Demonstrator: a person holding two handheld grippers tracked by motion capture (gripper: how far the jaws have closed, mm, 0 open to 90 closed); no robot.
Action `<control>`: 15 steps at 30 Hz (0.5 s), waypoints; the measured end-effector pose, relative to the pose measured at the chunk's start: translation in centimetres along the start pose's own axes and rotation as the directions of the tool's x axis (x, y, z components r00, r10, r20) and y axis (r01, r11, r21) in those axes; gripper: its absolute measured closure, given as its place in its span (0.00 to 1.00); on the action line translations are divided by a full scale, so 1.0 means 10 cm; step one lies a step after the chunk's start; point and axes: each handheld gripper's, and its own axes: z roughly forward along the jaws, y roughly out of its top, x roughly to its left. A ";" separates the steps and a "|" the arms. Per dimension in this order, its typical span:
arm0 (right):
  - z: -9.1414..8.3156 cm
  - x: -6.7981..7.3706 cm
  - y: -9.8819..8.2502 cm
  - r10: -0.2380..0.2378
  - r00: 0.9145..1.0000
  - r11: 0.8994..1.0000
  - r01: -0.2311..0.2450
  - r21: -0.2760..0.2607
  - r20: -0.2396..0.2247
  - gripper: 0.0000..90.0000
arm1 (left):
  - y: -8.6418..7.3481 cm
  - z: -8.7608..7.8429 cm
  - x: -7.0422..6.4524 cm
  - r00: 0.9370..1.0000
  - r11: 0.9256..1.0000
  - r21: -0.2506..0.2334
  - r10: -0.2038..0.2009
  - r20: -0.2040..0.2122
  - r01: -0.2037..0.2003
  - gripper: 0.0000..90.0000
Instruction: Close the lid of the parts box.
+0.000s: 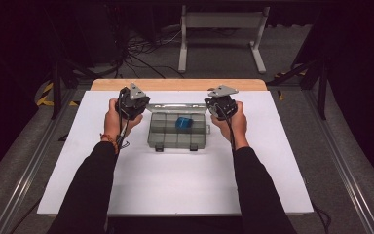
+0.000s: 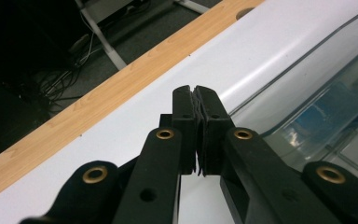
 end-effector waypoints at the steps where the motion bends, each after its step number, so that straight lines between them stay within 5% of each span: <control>1: 0.00 0.01 0.00 -0.005 1.000 1.000 0.005 0.001 -0.001 1.00 | 0.00 0.00 -0.01 1.000 1.000 0.001 0.001 -0.002 -0.001 0.97; 15: -0.09 0.10 -0.11 -0.037 0.999 0.999 0.038 0.011 -0.037 1.00 | -0.13 -0.09 -0.08 0.999 0.999 0.007 0.035 0.041 -0.035 0.97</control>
